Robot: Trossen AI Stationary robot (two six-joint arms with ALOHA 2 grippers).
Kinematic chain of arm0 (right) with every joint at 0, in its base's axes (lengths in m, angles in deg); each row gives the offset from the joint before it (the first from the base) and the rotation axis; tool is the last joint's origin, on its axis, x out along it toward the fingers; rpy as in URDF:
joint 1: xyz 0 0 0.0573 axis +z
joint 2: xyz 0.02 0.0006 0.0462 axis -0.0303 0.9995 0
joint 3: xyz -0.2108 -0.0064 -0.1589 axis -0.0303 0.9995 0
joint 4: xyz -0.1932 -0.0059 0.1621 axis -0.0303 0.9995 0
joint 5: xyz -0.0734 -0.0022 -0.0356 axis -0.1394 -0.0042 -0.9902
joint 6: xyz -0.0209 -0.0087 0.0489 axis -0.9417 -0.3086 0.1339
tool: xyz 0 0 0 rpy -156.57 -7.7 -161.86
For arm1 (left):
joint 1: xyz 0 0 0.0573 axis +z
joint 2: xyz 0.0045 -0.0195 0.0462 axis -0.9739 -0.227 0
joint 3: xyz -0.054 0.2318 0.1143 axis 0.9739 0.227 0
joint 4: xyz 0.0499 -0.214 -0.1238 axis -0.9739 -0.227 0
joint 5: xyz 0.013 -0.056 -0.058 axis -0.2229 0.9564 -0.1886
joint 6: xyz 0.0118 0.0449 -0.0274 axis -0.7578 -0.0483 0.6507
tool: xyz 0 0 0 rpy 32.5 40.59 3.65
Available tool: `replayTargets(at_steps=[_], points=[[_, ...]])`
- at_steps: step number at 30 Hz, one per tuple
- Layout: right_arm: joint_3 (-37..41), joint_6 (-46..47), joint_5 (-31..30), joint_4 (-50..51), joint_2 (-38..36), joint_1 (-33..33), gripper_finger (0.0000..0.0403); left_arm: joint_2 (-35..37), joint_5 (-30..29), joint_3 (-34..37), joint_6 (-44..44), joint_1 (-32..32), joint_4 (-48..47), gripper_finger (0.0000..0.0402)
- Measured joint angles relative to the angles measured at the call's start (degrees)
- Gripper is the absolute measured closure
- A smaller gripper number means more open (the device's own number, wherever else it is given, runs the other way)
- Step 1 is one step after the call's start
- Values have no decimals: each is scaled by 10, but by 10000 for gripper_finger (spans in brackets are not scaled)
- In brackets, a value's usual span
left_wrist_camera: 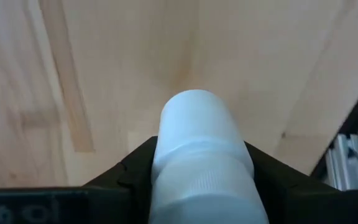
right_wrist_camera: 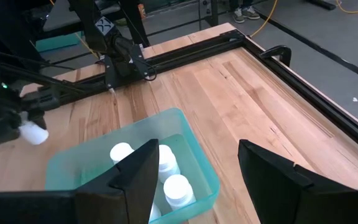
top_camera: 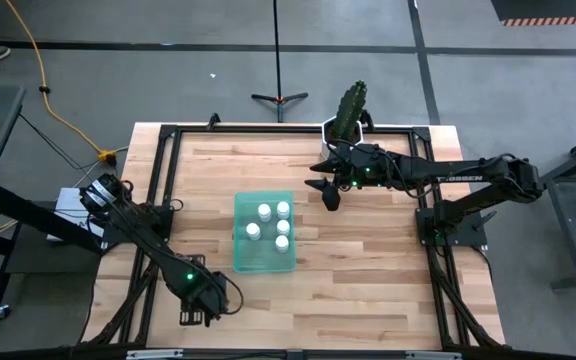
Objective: Pick and place pill bottles into a basket
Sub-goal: Put the pill bottle into the blue bin
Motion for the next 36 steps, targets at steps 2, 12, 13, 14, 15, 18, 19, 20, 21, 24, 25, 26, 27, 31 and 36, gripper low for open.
replayTargets(at_steps=[2,12,13,14,15,18,19,20,21,24,25,26,27,31,36], points=[[0,0,0,0,0,0,192,0,1,-19,-13,6,-19,187],[0,0,0,4,0,0,192,0,-23,-138,-108,78,-120,193],[0,0,0,5,0,0,192,0,-30,-150,-118,87,-128,191],[0,0,0,7,0,0,192,0,-36,-161,-127,99,-135,188],[0,0,0,11,0,0,192,1,-37,-169,-135,111,-138,187],[0,0,0,18,0,0,192,1,-45,-184,-146,153,-139,190],[0,0,0,21,0,0,192,1,-52,-187,-150,166,-139,193],[0,0,0,22,0,0,192,1,-59,-188,-153,179,-136,194],[0,0,0,22,0,0,192,1,-67,-188,-153,191,-132,194],[0,0,0,23,0,0,192,1,-82,-188,-161,221,-106,193],[0,0,0,23,0,0,192,1,-82,-188,-167,231,-92,190],[0,0,0,23,0,0,192,1,-85,-188,-172,239,-78,186],[0,0,0,23,0,0,192,1,-91,-188,-176,246,-62,183],[0,-7,0,23,0,0,192,1,-113,-184,-199,271,-13,186],[0,-9,0,24,0,0,192,0,-113,-154,-203,298,16,194]])
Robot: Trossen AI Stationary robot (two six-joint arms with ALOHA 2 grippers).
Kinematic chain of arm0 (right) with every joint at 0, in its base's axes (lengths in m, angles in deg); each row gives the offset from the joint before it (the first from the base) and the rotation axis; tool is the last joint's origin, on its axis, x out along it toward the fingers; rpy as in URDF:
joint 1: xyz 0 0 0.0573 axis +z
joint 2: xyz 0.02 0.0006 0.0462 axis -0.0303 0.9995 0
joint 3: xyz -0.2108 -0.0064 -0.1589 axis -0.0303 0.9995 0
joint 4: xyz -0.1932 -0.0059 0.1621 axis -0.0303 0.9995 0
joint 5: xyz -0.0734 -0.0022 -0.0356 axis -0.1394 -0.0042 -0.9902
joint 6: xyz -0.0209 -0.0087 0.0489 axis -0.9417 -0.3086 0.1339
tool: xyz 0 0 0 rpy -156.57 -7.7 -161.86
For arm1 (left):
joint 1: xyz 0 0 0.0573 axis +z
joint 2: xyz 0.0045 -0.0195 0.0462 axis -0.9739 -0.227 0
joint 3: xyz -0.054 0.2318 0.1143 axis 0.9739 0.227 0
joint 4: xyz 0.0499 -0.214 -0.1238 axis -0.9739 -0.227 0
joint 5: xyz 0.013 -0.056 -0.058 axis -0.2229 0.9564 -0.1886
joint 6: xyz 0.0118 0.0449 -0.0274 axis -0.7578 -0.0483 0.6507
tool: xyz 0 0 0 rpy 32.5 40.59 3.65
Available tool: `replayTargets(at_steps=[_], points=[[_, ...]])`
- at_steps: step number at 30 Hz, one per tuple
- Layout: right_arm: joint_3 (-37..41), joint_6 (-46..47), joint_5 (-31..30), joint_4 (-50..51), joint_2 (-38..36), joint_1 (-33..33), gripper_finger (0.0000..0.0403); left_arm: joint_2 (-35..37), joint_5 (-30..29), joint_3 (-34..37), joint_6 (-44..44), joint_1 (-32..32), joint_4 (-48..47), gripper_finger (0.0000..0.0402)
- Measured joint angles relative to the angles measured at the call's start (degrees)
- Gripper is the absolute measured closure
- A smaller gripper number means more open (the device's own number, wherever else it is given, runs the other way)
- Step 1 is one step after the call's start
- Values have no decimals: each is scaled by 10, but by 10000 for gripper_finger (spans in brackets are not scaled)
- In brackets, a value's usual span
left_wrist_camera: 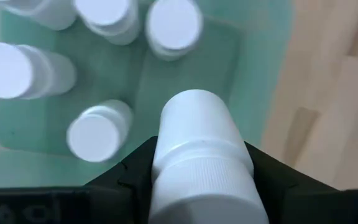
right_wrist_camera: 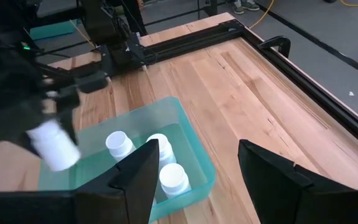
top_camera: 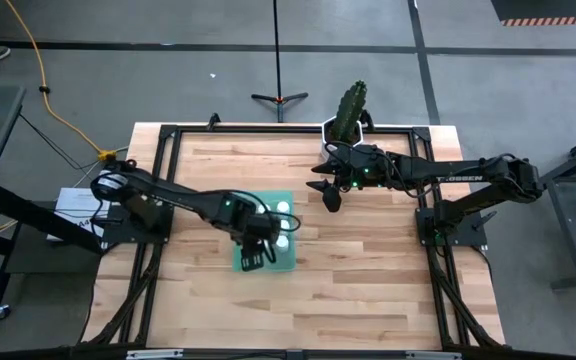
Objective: Pick and place pill bottles into a basket
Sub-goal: Put the pill bottle into the blue bin
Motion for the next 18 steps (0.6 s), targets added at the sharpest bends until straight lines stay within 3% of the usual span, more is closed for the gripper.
replayTargets(at_steps=[18], points=[[0,-7,-4,1,0,0,192,0,16,124,20,1,110,183]])
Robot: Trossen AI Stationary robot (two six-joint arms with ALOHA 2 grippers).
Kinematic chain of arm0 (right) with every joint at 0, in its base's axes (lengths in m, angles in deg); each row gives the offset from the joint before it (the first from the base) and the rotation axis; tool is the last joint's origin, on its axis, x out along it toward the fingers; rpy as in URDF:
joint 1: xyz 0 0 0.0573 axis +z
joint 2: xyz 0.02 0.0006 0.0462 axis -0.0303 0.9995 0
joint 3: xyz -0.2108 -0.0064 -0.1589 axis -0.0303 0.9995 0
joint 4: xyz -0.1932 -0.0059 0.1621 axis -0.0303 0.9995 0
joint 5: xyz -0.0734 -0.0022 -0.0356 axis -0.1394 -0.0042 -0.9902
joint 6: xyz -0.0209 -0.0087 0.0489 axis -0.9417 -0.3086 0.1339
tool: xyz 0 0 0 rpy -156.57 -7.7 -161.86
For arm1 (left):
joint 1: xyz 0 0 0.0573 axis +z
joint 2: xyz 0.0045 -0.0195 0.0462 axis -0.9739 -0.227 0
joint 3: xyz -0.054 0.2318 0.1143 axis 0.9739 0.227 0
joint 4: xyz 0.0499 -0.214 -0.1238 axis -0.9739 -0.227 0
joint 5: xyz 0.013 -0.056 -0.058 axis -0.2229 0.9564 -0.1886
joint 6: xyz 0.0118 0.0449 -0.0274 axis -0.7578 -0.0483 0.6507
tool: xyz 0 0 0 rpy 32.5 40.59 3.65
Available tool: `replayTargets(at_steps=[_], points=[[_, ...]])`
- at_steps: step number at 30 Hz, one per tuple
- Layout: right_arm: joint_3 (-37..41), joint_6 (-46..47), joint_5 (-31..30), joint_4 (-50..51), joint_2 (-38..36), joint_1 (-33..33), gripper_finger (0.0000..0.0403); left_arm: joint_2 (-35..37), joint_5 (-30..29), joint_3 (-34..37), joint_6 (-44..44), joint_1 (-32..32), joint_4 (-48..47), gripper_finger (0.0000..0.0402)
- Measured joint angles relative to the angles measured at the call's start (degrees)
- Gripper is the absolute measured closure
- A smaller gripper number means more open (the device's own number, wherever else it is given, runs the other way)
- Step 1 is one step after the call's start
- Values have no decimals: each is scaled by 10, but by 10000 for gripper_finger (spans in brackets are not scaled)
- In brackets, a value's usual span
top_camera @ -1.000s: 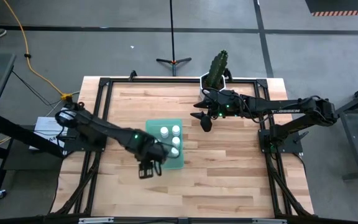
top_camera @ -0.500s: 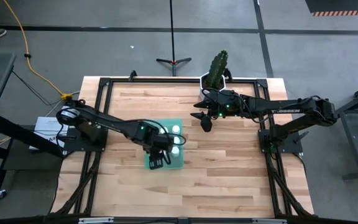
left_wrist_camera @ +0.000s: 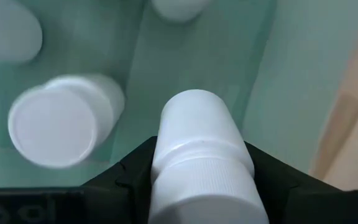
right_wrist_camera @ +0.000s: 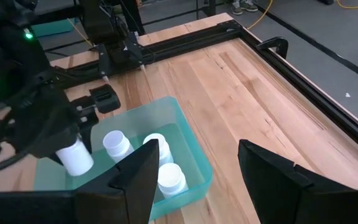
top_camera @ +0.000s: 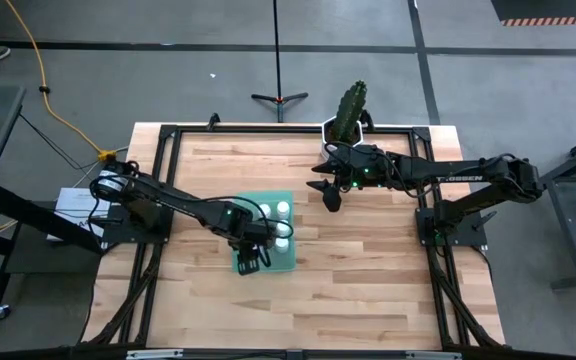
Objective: Pick and place pill bottles into a basket
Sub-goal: Put the pill bottle into the blue bin
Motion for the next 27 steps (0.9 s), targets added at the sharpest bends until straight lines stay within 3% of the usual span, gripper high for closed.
replayTargets(at_steps=[20,27], points=[[0,0,0,1,0,0,192,0,3,22,-4,0,-1,187],[0,0,0,1,0,0,192,0,10,22,-4,0,-1,147]])
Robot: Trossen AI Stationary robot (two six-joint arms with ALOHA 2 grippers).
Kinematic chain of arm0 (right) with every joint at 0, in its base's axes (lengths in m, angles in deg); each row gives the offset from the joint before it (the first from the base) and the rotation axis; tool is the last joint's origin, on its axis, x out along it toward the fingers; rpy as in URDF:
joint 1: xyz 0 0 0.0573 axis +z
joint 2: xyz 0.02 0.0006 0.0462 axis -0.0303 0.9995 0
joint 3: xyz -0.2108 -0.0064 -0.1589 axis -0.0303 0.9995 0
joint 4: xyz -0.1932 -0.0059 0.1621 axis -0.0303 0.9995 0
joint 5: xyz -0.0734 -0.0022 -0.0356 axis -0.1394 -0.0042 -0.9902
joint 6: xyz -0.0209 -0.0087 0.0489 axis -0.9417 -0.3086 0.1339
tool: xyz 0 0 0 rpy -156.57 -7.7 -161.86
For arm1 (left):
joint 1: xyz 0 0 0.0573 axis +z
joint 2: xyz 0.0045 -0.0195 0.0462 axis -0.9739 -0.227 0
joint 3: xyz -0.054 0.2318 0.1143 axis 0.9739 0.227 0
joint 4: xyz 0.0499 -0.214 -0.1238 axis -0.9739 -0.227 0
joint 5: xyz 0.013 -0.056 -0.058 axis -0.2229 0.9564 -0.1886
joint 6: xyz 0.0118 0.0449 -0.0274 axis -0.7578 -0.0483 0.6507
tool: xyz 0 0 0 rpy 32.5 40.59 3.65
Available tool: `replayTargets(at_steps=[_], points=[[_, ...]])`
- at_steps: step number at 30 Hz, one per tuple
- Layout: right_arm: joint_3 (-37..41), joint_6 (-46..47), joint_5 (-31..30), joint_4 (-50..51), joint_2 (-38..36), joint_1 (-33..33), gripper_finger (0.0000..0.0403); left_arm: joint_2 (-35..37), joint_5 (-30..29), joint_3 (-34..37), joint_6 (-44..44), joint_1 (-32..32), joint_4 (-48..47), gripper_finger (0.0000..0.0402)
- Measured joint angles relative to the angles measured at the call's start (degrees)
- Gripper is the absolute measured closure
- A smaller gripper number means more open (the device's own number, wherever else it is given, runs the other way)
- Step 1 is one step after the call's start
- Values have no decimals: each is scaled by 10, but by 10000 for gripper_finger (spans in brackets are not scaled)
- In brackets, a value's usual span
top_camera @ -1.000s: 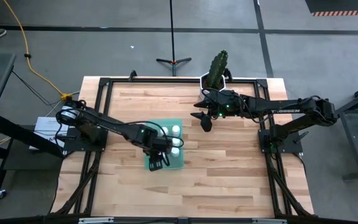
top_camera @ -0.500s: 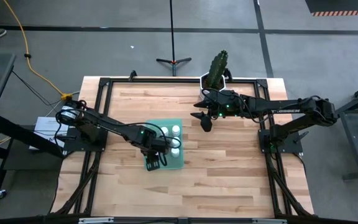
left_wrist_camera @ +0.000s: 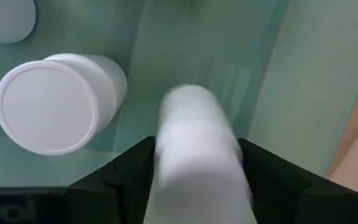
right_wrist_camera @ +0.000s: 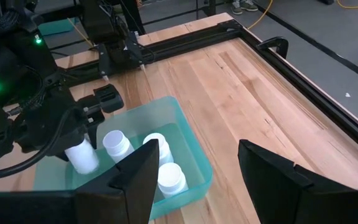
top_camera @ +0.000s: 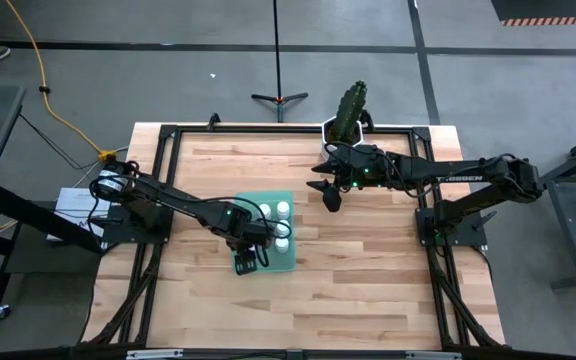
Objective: Pick and place pill bottles into a basket
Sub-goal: Put the pill bottle into the blue bin, then return to Home Position
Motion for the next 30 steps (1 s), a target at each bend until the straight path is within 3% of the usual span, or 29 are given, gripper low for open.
replayTargets(at_steps=[10,15,21,26,30], points=[[0,0,1,0,0,0,192,0,16,-5,5,0,-4,141],[0,0,1,0,0,0,192,0,20,-62,-14,0,-58,163],[0,0,2,0,0,0,192,26,-65,-120,-58,0,-73,203],[0,5,2,0,0,0,192,64,-99,-115,-56,17,25,240],[0,2,2,-1,0,0,192,121,-104,-51,-77,47,211,280]])
